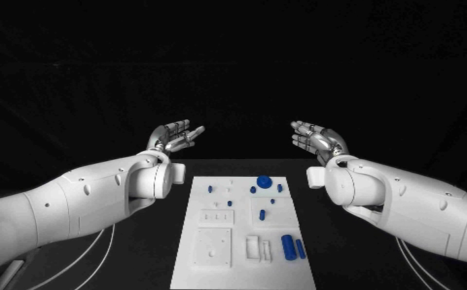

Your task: Assemble the parts on the task board

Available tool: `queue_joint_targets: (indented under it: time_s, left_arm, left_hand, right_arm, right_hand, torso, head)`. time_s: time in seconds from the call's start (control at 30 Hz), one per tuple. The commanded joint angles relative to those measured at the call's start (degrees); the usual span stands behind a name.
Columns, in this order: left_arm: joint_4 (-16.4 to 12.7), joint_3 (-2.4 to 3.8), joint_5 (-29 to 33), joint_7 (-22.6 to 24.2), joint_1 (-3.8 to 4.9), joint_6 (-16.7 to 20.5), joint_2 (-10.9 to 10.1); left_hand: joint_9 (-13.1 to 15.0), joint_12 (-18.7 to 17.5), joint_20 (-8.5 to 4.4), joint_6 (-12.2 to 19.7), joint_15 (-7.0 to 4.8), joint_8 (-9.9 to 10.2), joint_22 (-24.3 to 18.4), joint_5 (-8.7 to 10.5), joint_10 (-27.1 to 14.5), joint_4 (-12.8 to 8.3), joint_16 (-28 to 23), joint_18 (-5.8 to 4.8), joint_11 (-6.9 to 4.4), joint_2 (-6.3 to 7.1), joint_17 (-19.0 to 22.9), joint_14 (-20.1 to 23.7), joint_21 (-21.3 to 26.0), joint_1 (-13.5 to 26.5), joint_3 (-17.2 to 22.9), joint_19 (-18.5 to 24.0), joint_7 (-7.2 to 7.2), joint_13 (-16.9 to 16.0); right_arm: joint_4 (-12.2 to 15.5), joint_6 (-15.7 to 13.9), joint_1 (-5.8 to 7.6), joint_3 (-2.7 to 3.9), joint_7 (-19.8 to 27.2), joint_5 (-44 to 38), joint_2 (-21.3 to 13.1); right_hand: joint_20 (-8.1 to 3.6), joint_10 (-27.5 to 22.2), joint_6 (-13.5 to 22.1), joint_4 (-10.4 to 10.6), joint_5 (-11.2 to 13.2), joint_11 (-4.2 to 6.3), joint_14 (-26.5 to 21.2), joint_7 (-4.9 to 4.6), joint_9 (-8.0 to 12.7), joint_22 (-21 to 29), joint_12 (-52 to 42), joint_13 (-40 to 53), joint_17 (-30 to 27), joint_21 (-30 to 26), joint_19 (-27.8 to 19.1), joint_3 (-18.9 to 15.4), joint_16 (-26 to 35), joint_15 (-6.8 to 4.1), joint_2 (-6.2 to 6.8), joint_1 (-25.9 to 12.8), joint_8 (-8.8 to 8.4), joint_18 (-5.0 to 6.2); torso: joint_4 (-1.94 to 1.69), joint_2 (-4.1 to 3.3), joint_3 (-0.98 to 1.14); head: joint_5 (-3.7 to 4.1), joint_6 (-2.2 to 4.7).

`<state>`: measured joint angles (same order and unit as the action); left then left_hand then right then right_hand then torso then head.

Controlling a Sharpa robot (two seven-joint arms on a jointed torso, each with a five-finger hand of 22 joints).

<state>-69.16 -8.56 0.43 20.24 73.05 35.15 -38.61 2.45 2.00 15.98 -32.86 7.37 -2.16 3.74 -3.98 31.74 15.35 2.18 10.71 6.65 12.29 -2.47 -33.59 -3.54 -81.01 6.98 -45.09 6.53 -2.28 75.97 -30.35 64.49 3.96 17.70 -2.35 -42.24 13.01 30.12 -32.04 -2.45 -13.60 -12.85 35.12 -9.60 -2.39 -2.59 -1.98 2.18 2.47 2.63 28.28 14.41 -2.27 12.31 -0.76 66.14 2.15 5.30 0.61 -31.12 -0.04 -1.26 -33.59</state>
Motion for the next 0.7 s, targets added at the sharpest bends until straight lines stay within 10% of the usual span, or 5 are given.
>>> queue_joint_targets:
  time_s: [0.03, 0.37, 0.4, 0.43, 0.7]
  left_arm:
    - [2.4, -0.7, 0.3, -5.5, 1.32, -7.1, 0.8]
    - [4.7, -1.62, 0.4, -6.9, 2.75, -8.7, 1.5]
    - [2.8, -1.65, 0.0, -6.3, 2.74, -9.6, 0.7]
    - [2.5, -1.66, -0.3, -6.0, 2.74, -9.5, 0.5]
    - [-1.8, -1.68, -2.3, -4.4, 2.74, -9.4, -2.1]
  left_hand:
    - [0.2, 0.4, 0.5, -1.6, 0.25, -0.4, 0.2, -0.33, 1.5, 0.7, 0.4, 1.21, 0.22, 0.38, -0.1, -1.4, -0.4, -3.0, 0.2, -1.8, 0.26, -0.1]
    - [0.2, 0.5, 0.45, -3.4, 0.55, -0.5, 0.3, -0.29, 3.9, -0.6, 0.6, 1.72, 0.86, -0.64, -0.3, -5.4, -0.7, -2.7, 0.7, -3.2, 0.89, -0.2]
    - [0.3, 0.6, 0.4, -4.4, 0.7, -0.5, 0.4, -0.29, 5.5, -1.4, 0.6, 1.94, 1.12, -1.23, -0.4, -7.8, -1.0, -2.4, 0.9, -4.0, 1.13, -0.3]
    - [0.3, 0.7, 0.21, -5.9, 0.96, -0.6, 0.5, -0.36, 7.9, -2.8, 0.8, 2.13, 1.44, -2.03, -0.5, -11.3, -1.4, -1.9, 1.1, -4.9, 1.42, -0.4]
    - [1.0, 1.4, -9.0, -19.7, 0.09, -1.2, 2.5, -1.18, 29.1, -12.6, 2.2, -4.49, 1.42, -8.05, -1.5, -31.3, -8.1, 0.0, 0.2, -14.3, 2.39, -1.0]
  right_arm:
    - [-2.3, 12.6, 0.62, 0.48, -8.4, -4.0, 0.5]
    - [-6.3, 19.1, 1.85, 1.58, -13.3, -5.6, 1.2]
    - [-9.4, 13.4, 1.78, 1.58, -10.9, -31.6, 3.0]
    - [-9.7, 13.1, 1.76, 1.58, -10.7, -34.2, 3.2]
    - [-10.5, 14.4, 1.57, 1.58, -11.2, -54.5, 4.4]
  right_hand:
    - [0.3, 2.8, -2.4, -1.9, -0.4, -0.17, 2.7, -2.19, -0.2, -0.2, -0.4, 0.2, 0.2, 0.5, 1.9, 0.5, -0.4, 0.35, 0.4, 4.8, 0.44, 0.92]
    - [-2.16, 21.4, -18.9, -8.5, -2.6, 2.44, 22.1, -0.53, -0.9, -1.4, -1.1, 0.9, 0.9, 3.8, 20.4, 3.3, -1.2, -2.04, 2.65, 8.0, 1.14, 1.51]
    - [-2.75, 24.7, -21.5, -8.9, -3.1, 2.9, 24.3, -0.26, -1.0, -1.4, -1.2, 1.0, 1.0, 4.4, 22.0, 4.0, -1.3, -2.75, 2.87, 7.8, 1.29, 1.63]
    - [-3.38, 27.6, -24.4, -9.2, -3.5, 3.36, 26.4, 0.01, -1.1, -1.5, -1.3, 1.1, 1.1, 5.0, 23.5, 4.6, -1.5, -3.49, 3.05, 7.5, 1.48, 1.74]
    - [-9.76, 32.2, -29.1, -10.5, -2.8, 5.77, 43.1, 1.26, -1.3, -3.3, -1.3, 1.1, 2.3, 11.6, 37.4, 6.1, -3.1, -9.52, 4.1, 6.8, 1.52, 1.74]
  torso:
    - [0.01, 0.01, 0.0]
    - [0.01, 0.01, 0.0]
    - [-0.45, -0.35, -0.31]
    - [-0.53, -0.45, -0.33]
    - [-1.15, -2.07, -0.25]
  head:
    - [0.0, -0.01]
    - [0.0, -0.01]
    - [-0.35, -0.69]
    - [-0.28, -0.71]
    - [0.16, -0.42]
